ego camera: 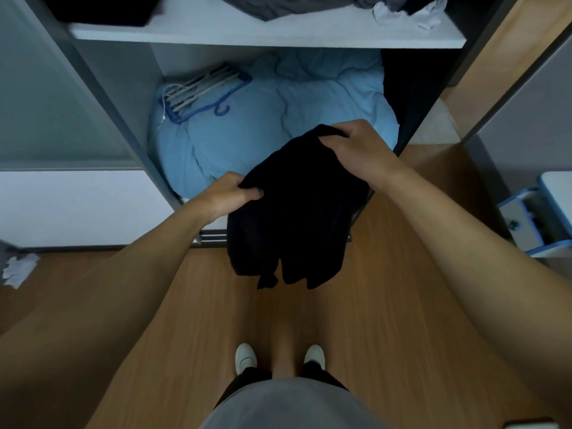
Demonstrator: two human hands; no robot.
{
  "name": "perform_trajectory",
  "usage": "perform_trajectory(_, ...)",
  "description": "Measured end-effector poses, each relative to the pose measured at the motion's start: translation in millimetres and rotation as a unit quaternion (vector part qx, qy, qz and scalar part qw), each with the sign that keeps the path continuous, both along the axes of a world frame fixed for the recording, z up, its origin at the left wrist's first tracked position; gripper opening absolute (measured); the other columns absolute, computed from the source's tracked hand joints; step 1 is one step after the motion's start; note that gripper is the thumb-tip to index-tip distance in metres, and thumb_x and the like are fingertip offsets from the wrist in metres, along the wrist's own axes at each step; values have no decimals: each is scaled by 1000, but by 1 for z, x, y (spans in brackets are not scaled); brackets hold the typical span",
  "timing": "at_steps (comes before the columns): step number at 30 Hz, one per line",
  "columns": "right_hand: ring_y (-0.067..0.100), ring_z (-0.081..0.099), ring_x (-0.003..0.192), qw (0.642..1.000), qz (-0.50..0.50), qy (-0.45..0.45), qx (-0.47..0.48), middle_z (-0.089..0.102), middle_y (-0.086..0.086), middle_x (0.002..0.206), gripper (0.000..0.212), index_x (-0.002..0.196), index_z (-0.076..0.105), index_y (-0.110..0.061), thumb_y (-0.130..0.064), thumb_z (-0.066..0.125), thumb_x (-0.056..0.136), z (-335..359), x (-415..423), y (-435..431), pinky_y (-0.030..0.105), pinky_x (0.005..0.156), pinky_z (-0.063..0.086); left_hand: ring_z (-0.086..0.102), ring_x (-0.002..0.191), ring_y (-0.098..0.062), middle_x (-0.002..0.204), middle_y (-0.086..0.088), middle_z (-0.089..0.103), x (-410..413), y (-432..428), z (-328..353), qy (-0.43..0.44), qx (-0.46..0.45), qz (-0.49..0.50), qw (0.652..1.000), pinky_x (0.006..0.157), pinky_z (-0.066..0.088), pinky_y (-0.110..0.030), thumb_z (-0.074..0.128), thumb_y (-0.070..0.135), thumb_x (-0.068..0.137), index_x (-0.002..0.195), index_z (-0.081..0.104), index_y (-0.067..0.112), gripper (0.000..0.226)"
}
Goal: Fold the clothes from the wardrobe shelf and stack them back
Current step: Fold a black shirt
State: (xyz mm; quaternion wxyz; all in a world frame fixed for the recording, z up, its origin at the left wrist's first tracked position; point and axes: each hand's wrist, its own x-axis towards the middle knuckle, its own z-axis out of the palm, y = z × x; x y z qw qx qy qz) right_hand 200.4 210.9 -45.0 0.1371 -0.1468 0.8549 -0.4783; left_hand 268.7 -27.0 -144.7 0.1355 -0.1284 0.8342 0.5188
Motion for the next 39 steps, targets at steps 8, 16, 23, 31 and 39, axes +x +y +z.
perform_trajectory(8,9,68,91,999,22,2,-44,75,2,97,27,97,76,-5,1,52,88,2,15,-7,21,86,52,64,112,-2,121,12,70,0,46,23,-22,94,-163,982,95,47,-14,70,41,89,122,64,29,36)
perform_trajectory(16,3,68,94,991,27,-130,-23,71,-10,109,24,116,70,-25,-25,63,93,-17,13,29,12,77,52,66,72,-6,81,4,72,-16,60,31,49,135,7,990,71,51,-21,53,12,101,97,72,19,21)
perform_trajectory(23,29,62,120,908,-39,-417,13,67,11,128,83,131,58,-13,-80,34,88,-50,13,35,47,109,45,67,78,-11,84,3,74,-9,74,39,35,134,-24,990,71,55,-25,43,-3,100,99,71,23,38)
perform_trajectory(31,19,70,89,921,-92,-373,-68,72,12,114,38,125,64,-7,-31,65,96,-55,16,8,26,71,58,58,113,-27,136,-28,55,9,71,27,-52,177,-158,970,110,40,-51,45,-4,101,137,55,3,38)
perform_trajectory(39,8,56,119,972,185,-10,142,65,-3,128,49,121,71,-18,8,51,85,-49,22,4,5,95,39,67,96,-17,93,-5,73,12,42,13,-75,108,-169,977,80,51,-25,56,-1,90,97,77,26,35)
